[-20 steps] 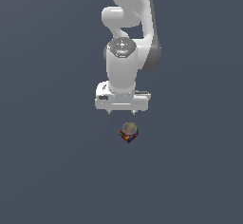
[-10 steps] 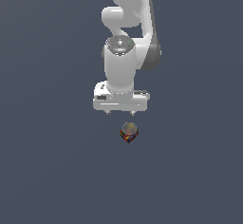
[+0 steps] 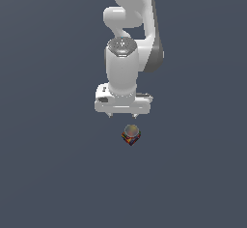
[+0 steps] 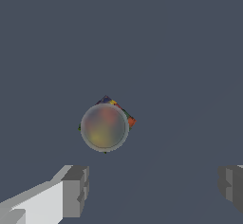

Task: Pick up the object and move it to a goal position.

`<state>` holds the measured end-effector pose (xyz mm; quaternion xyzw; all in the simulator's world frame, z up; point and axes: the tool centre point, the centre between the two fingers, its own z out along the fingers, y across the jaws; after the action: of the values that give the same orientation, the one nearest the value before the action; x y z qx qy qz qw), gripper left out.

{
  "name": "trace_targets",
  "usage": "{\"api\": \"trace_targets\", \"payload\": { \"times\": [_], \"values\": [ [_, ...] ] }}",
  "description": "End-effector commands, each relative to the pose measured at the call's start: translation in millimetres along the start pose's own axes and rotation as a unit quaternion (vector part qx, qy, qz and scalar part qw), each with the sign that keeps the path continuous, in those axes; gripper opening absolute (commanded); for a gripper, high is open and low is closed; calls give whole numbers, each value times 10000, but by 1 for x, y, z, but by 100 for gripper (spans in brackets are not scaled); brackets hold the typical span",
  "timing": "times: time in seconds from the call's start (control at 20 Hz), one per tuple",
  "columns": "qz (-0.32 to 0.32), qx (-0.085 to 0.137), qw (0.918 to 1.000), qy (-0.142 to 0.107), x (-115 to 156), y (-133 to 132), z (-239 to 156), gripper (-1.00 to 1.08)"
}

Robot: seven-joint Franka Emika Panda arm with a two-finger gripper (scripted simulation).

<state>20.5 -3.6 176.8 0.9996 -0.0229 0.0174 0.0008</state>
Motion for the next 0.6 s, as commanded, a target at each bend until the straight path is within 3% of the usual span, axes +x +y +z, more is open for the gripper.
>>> {"api": "trace_targets", "payload": {
  "times": [0.0,0.55],
  "values": [
    [115,3,9999,-7,1,-1,2,100],
    [1108,12,9938,-60,5,-13,21,100]
  ]
}}
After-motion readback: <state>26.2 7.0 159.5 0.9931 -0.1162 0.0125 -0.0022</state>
